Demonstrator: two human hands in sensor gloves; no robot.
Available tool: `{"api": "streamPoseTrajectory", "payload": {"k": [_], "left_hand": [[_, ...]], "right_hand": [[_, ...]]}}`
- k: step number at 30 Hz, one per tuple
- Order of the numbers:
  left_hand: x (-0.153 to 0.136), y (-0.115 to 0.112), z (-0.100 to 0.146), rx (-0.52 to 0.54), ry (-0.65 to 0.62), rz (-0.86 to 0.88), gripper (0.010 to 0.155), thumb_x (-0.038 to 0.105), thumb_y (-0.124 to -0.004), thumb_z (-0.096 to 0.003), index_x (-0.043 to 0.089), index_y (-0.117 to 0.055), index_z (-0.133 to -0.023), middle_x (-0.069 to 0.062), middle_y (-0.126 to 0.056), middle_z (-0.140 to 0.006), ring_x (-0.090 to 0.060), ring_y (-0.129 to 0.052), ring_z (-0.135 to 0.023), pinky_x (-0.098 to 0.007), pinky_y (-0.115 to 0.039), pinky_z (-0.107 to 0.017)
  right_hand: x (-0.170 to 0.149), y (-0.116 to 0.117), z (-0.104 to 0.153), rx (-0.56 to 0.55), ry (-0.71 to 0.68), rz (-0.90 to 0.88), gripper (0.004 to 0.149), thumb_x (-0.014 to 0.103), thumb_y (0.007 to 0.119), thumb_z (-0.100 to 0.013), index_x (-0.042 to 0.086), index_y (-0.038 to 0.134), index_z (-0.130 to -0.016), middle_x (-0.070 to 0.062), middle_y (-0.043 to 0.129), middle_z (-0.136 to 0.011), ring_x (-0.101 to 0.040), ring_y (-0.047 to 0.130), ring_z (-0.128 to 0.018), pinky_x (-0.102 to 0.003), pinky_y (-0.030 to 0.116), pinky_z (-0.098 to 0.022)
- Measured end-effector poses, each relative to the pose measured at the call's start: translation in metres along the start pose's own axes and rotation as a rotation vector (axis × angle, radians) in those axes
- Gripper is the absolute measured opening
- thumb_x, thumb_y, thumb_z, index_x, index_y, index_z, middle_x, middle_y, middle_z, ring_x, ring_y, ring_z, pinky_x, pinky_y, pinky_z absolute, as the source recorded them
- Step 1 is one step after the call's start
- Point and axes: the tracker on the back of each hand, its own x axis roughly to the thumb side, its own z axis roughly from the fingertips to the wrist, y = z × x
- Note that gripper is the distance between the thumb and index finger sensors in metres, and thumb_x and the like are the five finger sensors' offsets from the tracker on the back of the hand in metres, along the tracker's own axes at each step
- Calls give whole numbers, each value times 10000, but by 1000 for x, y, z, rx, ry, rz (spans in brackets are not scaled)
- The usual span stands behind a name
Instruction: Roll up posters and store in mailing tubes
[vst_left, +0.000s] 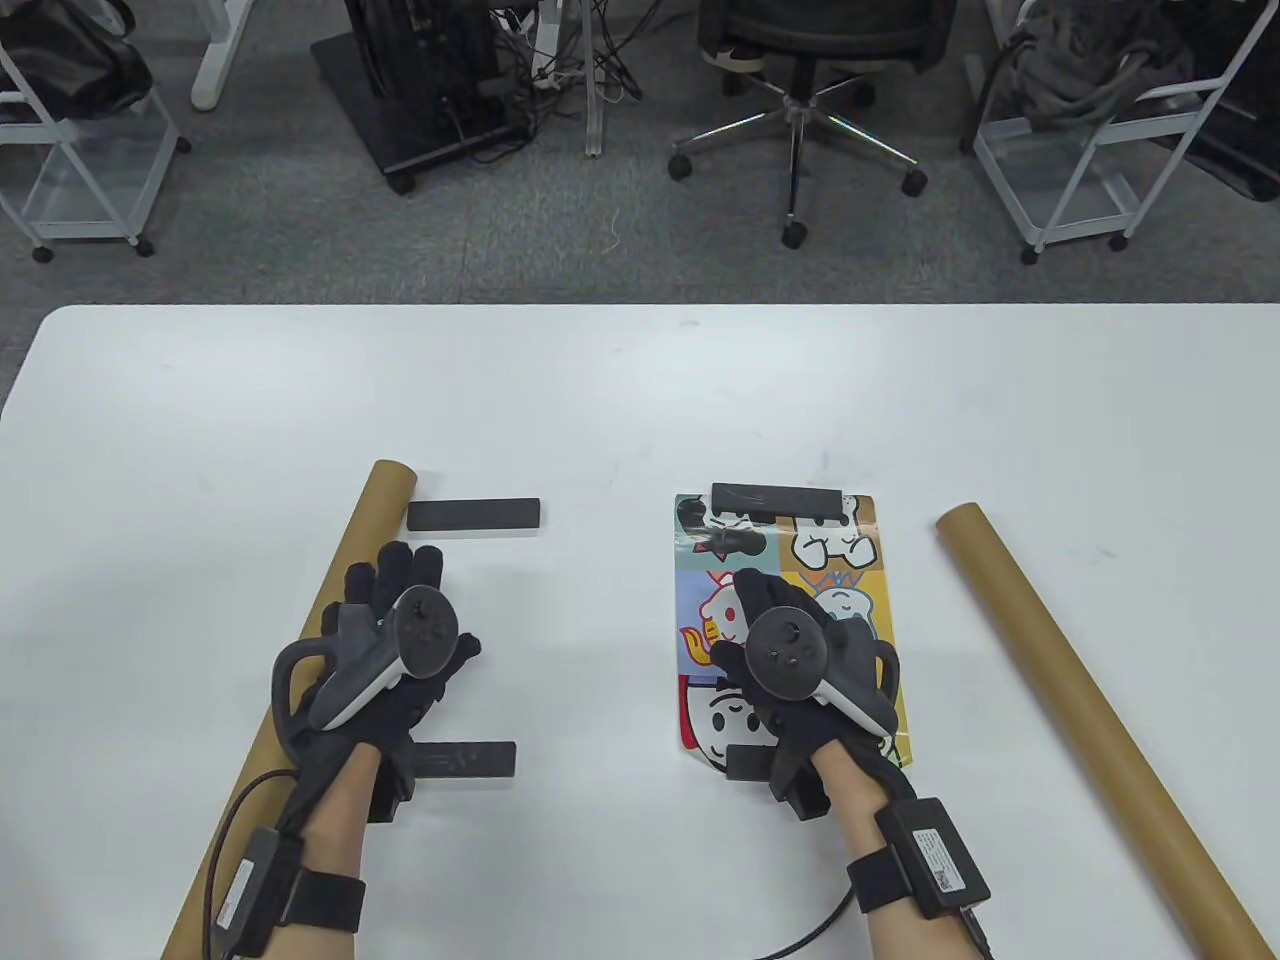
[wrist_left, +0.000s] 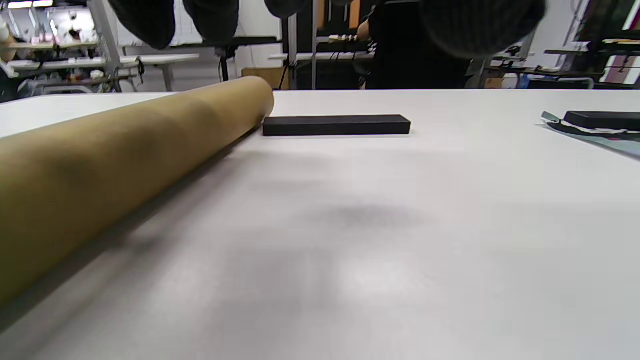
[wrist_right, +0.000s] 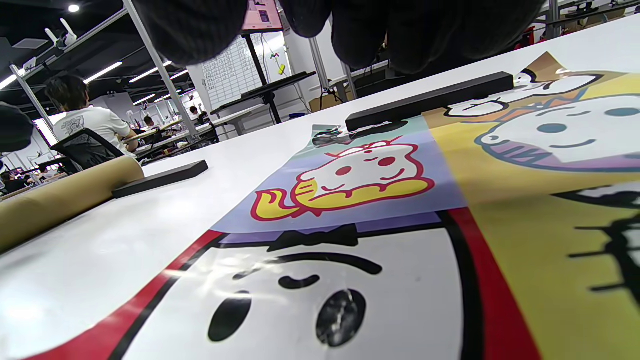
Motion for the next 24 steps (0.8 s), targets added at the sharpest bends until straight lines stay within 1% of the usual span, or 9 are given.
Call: {"api": "streamPoseTrajectory", "payload": {"k": [1,3,6,9,11,17,19,21,24], "left_hand": [[1,-1,-1,7,-19,-11,878,613,-590,-524,286,-145,-1207,-65,-178,-1320,-447,-355,-1214,-636,-454,-864],[1,-1,-1,0,-19,-1,877,608,-592,-526,284,-144,-1207,-64,-178,-1320,-447,-349,-1215,-638,-448,-865],[0,0,-1,43,-30,3,868,599,-606,-524,279,-182,-1210,-58,-225,-1322,-441,-386,-1212,-637,-467,-860],[-1,1,-1,43,-24,-10,863,597,-607,-525,277,-196,-1214,-55,-237,-1324,-442,-387,-1212,-639,-466,-859],[0,2,0,53,-31,-6,858,595,-609,-525,278,-209,-1215,-55,-246,-1323,-442,-396,-1210,-638,-471,-858],[5,7,3,66,-51,-14,852,595,-616,-525,287,-226,-1217,-55,-253,-1325,-447,-397,-1210,-643,-474,-855],[5,7,3,66,-53,-15,849,596,-615,-525,293,-229,-1217,-50,-255,-1326,-450,-395,-1210,-644,-474,-855],[4,9,3,67,-55,-3,842,596,-617,-525,302,-239,-1217,-41,-261,-1327,-457,-397,-1208,-645,-473,-855],[3,10,3,81,-54,-4,838,594,-618,-526,305,-243,-1217,-37,-264,-1328,-463,-402,-1207,-648,-474,-854]], "right_hand": [[0,0,0,2,1,-1,766,385,663,-520,-8,362,-1105,-331,472,-1135,-619,528,-982,-756,498,-664],[0,0,0,5,5,1,767,386,664,-519,-7,362,-1104,-330,474,-1135,-620,531,-980,-755,499,-664],[1,-1,0,5,10,0,773,389,668,-517,-6,360,-1105,-327,479,-1135,-615,540,-980,-753,505,-665],[-1,-6,-1,-12,27,-42,780,382,689,-507,-8,369,-1102,-325,488,-1131,-616,548,-975,-751,507,-664],[-6,-13,-2,-15,66,-21,790,383,699,-502,-4,363,-1103,-321,481,-1135,-614,541,-981,-753,500,-669],[-34,-40,-2,-31,219,3,825,384,724,-491,-6,339,-1108,-329,438,-1148,-625,501,-993,-764,467,-676],[-46,-49,0,-53,264,37,798,371,731,-491,27,360,-1109,-291,455,-1158,-622,506,-996,-765,465,-677],[-61,-59,3,-56,327,126,797,363,739,-488,30,364,-1108,-297,453,-1158,-617,505,-1000,-763,465,-680],[-79,-66,6,-37,398,236,831,378,750,-478,25,344,-1111,-303,427,-1163,-613,490,-1008,-762,458,-686]]}}
